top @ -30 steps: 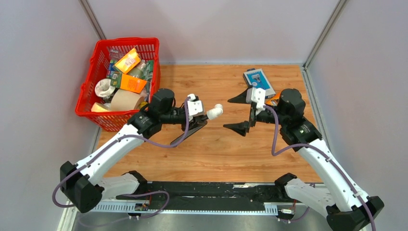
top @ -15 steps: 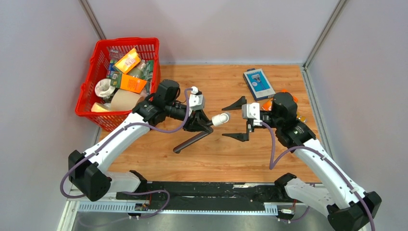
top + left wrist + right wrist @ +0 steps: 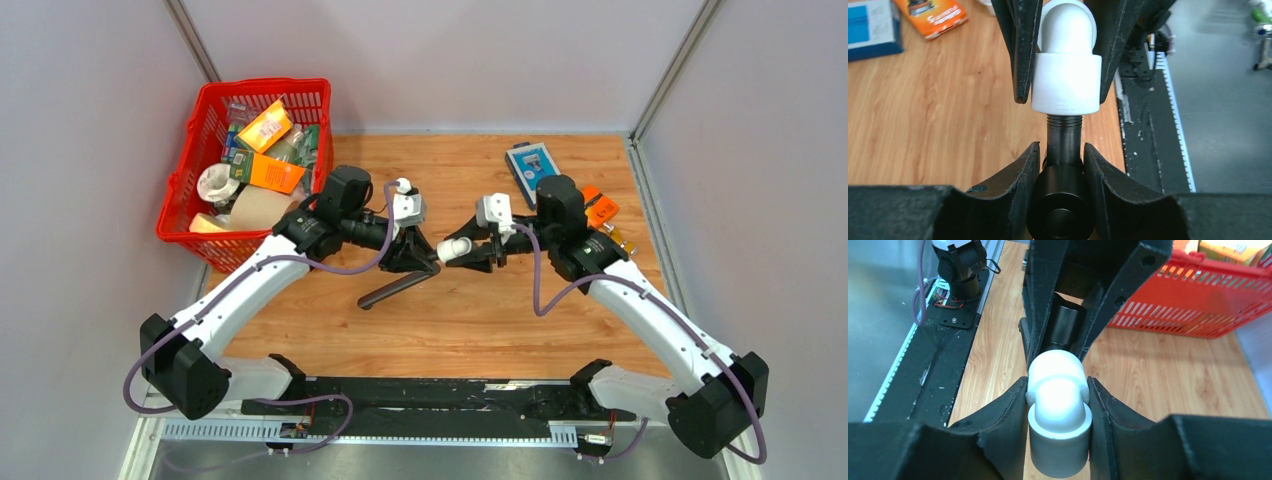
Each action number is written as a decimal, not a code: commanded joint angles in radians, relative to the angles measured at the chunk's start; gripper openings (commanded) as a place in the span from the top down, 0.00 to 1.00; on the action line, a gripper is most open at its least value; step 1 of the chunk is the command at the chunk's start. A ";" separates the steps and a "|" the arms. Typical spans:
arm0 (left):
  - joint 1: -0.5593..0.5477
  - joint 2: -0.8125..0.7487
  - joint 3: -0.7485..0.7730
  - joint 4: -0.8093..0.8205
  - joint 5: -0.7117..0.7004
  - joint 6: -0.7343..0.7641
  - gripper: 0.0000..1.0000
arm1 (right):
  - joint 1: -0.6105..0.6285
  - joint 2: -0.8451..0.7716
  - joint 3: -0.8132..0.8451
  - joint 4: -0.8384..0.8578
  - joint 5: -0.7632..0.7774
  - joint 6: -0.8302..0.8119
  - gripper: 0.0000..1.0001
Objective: Install the water faucets
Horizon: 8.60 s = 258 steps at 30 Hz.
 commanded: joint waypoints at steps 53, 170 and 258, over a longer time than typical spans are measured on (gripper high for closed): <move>-0.074 -0.180 -0.118 0.235 -0.093 0.016 1.00 | -0.067 -0.243 -0.144 0.163 -0.030 0.071 0.01; -0.210 -0.498 -0.460 0.602 -0.887 0.261 1.00 | 0.038 0.340 0.291 -0.030 0.137 0.751 1.00; -0.333 -0.505 -0.496 0.573 -0.915 0.375 1.00 | 0.055 0.575 0.422 -0.277 0.332 1.031 0.98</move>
